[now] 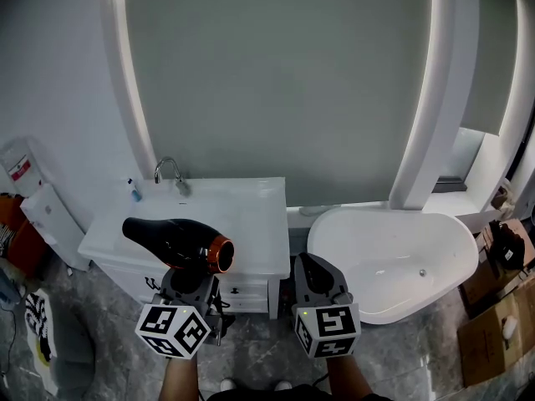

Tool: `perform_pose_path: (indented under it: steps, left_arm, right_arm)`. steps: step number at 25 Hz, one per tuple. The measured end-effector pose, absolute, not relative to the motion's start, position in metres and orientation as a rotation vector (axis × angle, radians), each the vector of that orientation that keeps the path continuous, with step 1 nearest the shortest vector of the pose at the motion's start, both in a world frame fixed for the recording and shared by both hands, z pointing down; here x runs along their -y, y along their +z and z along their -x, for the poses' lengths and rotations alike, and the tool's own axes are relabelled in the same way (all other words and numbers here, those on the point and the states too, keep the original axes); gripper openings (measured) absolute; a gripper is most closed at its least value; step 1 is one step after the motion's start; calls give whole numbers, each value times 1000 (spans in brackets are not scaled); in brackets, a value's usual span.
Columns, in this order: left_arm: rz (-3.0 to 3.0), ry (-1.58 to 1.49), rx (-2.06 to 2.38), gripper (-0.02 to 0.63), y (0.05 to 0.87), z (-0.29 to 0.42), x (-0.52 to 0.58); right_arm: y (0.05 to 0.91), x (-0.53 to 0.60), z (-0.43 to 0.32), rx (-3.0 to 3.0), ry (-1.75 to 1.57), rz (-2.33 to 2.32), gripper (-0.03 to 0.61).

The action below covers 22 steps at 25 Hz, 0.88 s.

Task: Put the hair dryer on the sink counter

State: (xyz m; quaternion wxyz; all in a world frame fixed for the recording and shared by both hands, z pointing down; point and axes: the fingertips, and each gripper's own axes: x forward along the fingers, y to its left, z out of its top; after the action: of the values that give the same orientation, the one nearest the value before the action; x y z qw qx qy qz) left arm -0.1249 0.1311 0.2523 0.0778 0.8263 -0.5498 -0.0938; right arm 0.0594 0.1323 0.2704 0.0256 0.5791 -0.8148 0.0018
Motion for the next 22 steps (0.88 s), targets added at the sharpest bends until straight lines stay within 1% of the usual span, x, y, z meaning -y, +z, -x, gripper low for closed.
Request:
perform_pose_path:
  steps: [10, 22]
  left_arm:
    - [-2467, -258, 1669, 189, 254, 93, -131]
    - [-2477, -261, 1646, 189, 261, 90, -94]
  right_arm:
    - [276, -129, -79, 2557, 5, -1723, 21]
    - [287, -94, -85, 2554, 50, -1748, 21]
